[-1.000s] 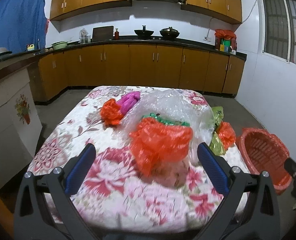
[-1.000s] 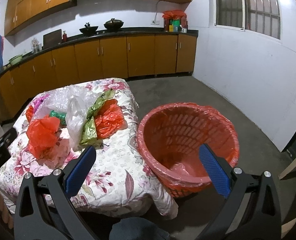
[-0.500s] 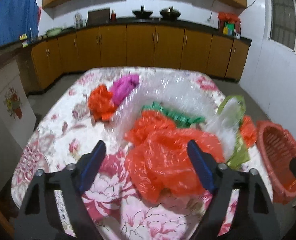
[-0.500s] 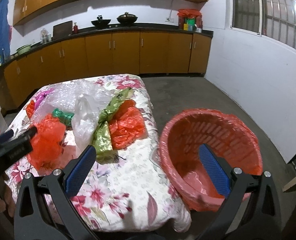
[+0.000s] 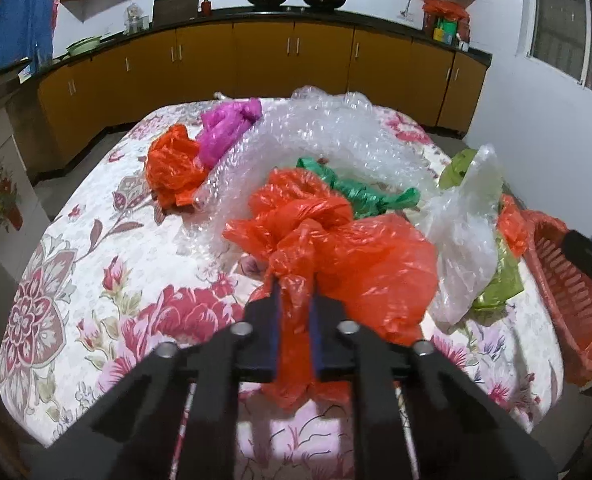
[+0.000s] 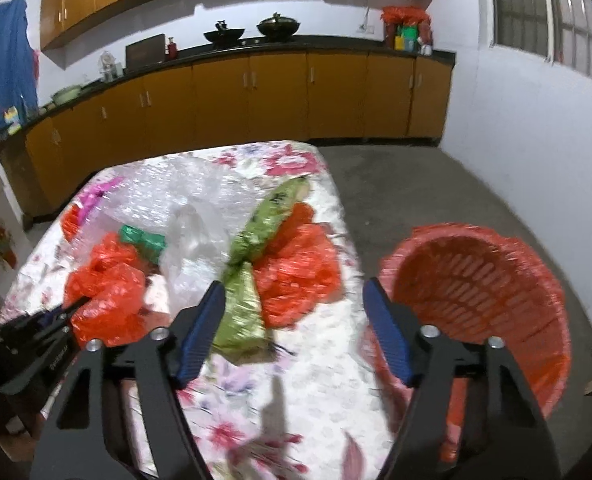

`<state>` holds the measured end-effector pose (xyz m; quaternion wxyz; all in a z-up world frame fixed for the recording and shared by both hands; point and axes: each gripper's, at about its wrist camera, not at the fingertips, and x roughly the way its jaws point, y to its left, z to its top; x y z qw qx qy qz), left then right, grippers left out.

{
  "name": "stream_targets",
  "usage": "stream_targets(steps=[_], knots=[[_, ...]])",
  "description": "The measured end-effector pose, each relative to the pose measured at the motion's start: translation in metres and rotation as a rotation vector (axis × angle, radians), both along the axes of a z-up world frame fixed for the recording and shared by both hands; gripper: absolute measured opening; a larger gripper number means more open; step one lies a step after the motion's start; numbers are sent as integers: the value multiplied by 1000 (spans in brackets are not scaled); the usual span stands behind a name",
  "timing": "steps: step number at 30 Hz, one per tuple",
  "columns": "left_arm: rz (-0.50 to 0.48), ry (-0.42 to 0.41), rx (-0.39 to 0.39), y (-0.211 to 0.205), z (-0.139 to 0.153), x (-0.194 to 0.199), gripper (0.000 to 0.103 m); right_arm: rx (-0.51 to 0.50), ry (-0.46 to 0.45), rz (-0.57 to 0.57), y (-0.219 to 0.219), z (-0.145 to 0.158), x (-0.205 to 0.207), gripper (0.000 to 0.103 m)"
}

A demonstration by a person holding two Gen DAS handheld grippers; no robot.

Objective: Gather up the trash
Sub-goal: 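Grasp the red plastic bag with the left tool while the right tool grasps the clear bag, then carry both bags over the red basket and open both tools to drop them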

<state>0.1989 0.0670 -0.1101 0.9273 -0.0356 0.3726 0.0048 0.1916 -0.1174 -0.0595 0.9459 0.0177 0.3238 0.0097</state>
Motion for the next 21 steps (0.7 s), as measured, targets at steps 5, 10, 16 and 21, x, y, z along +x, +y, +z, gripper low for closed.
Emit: stream_targets(steps=[5, 10, 16, 21], knots=[[-13, -72, 1, 7, 19, -15, 7, 30, -3, 68, 20, 1, 20, 64], [-3, -121, 12, 18, 32, -29, 7, 56, -16, 109, 35, 5, 42, 64], [16, -131, 6, 27, 38, -35, 7, 83, 53, 173, 48, -7, 71, 36], [27, -148, 7, 28, 44, -38, 7, 103, 72, 239, 50, -12, 65, 4]])
